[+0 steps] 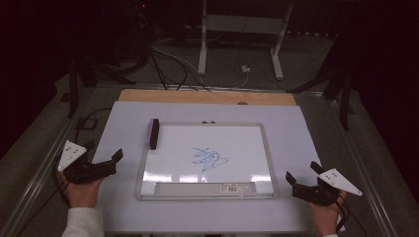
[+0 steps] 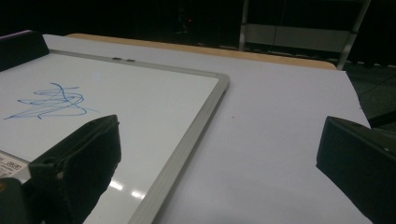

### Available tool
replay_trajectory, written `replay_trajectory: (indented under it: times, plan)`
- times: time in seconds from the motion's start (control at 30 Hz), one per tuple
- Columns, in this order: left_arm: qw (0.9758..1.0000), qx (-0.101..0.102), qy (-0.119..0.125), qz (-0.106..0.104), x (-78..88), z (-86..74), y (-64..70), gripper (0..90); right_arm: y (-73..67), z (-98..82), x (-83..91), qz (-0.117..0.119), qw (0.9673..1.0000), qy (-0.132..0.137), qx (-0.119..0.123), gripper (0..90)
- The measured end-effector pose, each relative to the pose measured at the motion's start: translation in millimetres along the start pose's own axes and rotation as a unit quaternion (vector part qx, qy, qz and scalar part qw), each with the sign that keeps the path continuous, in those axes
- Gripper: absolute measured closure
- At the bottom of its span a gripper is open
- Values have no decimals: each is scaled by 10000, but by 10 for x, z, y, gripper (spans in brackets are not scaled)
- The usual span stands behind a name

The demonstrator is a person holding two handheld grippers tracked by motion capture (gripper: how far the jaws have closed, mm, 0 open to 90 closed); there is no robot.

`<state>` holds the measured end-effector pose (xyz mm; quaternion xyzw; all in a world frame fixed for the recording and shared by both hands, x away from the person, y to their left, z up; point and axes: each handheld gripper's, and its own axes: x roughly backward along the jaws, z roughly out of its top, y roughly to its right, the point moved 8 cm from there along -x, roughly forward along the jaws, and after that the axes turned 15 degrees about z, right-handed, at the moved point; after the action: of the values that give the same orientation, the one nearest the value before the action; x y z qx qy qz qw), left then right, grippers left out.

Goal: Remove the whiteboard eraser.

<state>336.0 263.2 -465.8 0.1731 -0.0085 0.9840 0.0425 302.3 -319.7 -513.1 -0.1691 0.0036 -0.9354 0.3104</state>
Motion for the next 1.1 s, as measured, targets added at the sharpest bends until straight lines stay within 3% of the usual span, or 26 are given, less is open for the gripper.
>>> replay_trajectory:
  times: [0.77,1.1]
  plan:
    - [9991,-163,-383,-14,-539,20,162,5,-25,27,14,0,10000,67,34,0]
    - [9983,-226,-536,-36,-694,5,261,6,-21,21,9,3,10000,40,47,0]
